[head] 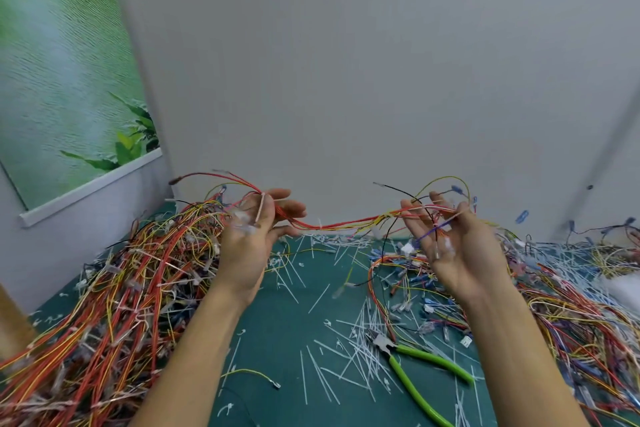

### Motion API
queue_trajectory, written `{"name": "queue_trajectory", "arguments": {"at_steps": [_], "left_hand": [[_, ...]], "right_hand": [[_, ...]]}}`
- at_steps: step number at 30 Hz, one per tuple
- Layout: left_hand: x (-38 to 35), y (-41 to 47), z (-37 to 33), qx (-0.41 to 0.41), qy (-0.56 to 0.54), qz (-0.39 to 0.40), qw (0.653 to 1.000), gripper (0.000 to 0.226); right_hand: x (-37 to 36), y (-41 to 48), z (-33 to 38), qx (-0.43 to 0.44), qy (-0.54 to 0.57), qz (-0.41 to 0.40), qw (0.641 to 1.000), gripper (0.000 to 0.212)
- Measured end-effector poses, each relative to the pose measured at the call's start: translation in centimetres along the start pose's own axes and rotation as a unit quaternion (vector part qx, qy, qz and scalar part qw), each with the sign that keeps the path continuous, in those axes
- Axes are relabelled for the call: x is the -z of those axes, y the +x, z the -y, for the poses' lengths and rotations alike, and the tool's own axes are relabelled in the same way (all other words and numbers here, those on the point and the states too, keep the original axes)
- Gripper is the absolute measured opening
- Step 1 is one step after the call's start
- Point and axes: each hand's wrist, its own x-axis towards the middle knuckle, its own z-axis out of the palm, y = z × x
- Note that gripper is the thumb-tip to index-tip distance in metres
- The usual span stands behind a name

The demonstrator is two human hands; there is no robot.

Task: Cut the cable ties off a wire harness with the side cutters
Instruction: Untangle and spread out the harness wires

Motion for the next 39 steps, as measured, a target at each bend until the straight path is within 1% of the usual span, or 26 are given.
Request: {"name": "queue_trajectory", "arguments": {"at_steps": [3, 5, 7, 9, 12, 16, 18, 21, 24, 26, 27, 29, 30, 32, 33, 35, 37, 39], "left_hand": [[0.2, 0.1, 0.6, 0.007, 0.064, 0.000, 0.998, 0.034], [0.4, 0.1, 1.0, 0.025, 0.104, 0.022, 0.994, 0.036], [0.4, 0.0, 1.1, 0.029, 0.153, 0.049, 0.987, 0.041], [0.2, -0.1, 1.2, 0.028, 0.165, 0.065, 0.984, 0.043], [-0.5, -0.4, 1.2, 0.044, 0.115, 0.069, 0.990, 0.048], [-1.2, -0.5, 1.0, 0.069, -0.018, 0.066, 0.995, 0.059], [-1.5, -0.6, 0.8, 0.080, -0.054, 0.064, 0.993, 0.055], [-1.6, -0.7, 0.5, 0.077, -0.062, 0.048, 0.994, 0.046], [-1.5, -0.7, 0.3, 0.076, -0.051, 0.022, 0.996, 0.042], [-1.3, -0.6, 0.3, 0.084, -0.057, 0.004, 0.995, 0.037], [-1.3, -0.5, 0.4, 0.090, -0.065, -0.010, 0.994, 0.034], [-1.3, -0.3, 0.6, 0.103, -0.097, -0.051, 0.989, 0.029], [-1.2, -0.2, 0.8, 0.109, -0.121, -0.073, 0.984, 0.027], [-1.0, 0.0, 0.9, 0.113, -0.162, -0.104, 0.975, 0.027], [-0.9, 0.1, 0.9, 0.111, -0.175, -0.110, 0.972, 0.028], [-0.7, 0.3, 0.8, 0.109, -0.192, -0.103, 0.970, 0.034], [-0.7, 0.3, 0.5, 0.117, -0.194, -0.077, 0.971, 0.040], [-0.9, 0.1, 0.3, 0.133, -0.177, -0.042, 0.974, 0.038]], "right_hand": [[-0.1, -0.2, 0.0, -0.013, 0.062, -0.013, 0.998, 0.037], [-0.2, -0.3, 0.1, -0.033, 0.103, -0.001, 0.994, 0.035], [-0.3, -0.4, 0.2, -0.052, 0.144, 0.014, 0.988, 0.039], [-0.5, -0.5, 0.3, -0.063, 0.173, 0.024, 0.983, 0.044], [-0.8, -0.8, 0.3, -0.070, 0.175, 0.036, 0.981, 0.046], [-1.0, -0.8, 0.2, -0.064, 0.149, 0.038, 0.986, 0.045], [-1.1, -0.9, 0.1, -0.051, 0.154, 0.044, 0.986, 0.043], [-1.1, -1.1, -0.1, -0.026, 0.160, 0.047, 0.986, 0.040], [-1.3, -1.4, 0.1, 0.002, 0.121, 0.048, 0.991, 0.039], [-1.5, -1.5, 0.1, 0.013, 0.085, 0.046, 0.995, 0.047], [-1.5, -1.6, 0.1, 0.013, 0.063, 0.048, 0.997, 0.047], [-1.5, -1.5, -0.1, 0.008, -0.011, 0.054, 0.998, 0.033], [-1.4, -1.5, -0.2, 0.006, -0.066, 0.055, 0.996, 0.028], [-1.1, -1.4, -0.3, 0.006, -0.172, 0.057, 0.983, 0.024], [-1.1, -1.3, -0.4, 0.008, -0.200, 0.061, 0.978, 0.027], [-0.9, -1.2, -0.5, 0.016, -0.208, 0.072, 0.975, 0.037], [-0.8, -1.3, -0.5, 0.044, -0.206, 0.090, 0.973, 0.045], [-0.8, -1.3, -0.6, 0.084, -0.220, 0.114, 0.965, 0.044]]}}
